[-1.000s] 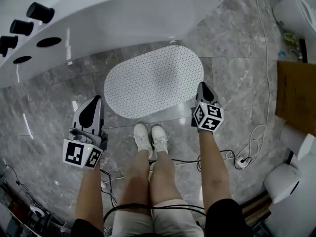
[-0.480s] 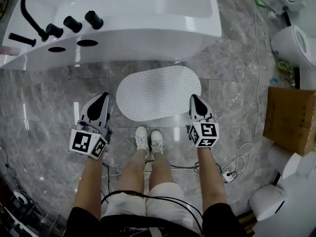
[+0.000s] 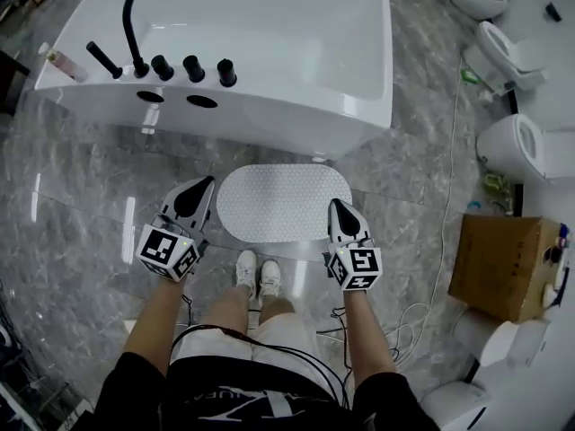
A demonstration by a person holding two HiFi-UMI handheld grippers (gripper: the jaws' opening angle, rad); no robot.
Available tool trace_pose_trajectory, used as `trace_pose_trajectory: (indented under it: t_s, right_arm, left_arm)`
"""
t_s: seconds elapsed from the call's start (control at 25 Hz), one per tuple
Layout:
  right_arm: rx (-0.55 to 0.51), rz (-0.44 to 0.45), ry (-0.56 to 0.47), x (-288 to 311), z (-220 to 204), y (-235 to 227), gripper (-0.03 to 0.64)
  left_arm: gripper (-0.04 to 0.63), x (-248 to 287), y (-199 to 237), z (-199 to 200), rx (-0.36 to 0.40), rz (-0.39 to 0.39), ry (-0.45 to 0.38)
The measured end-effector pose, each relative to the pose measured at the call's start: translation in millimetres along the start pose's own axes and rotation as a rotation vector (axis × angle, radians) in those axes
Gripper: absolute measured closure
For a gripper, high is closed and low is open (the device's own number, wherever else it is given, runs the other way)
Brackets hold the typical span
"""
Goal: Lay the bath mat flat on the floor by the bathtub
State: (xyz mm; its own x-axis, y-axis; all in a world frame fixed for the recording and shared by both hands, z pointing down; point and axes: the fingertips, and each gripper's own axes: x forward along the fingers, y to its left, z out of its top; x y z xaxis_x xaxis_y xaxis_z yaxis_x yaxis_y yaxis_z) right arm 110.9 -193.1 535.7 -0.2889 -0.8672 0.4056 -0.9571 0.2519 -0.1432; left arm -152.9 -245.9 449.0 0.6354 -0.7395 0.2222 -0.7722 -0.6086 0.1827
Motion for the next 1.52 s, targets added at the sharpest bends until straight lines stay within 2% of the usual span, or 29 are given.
trace_pose_trajectory:
  t_s: [0.2,0.6,0.92,1.52]
  right_arm:
    - [0.007,0.023,-0.022,-25,41,26,0.591]
    - [-0.040,0.125,-0.063,-80,126,71,0.591]
    - [-0.066,0.162,-0.136,-122,188,96,0.591]
    - [-0.039,0.203,-0.191,-150,225,115,0.591]
  left_arm:
    - [0.581,-24,-11,39,-0.020,0.003,-0.034]
    - [0.581,-63,-57,117,0.036,-0.058,-0.103]
    - [0.581,-96,-71,167,0.073,-0.050,-0.147]
    - [0.581,-113,-86,212,0.097,-0.011,-0.193]
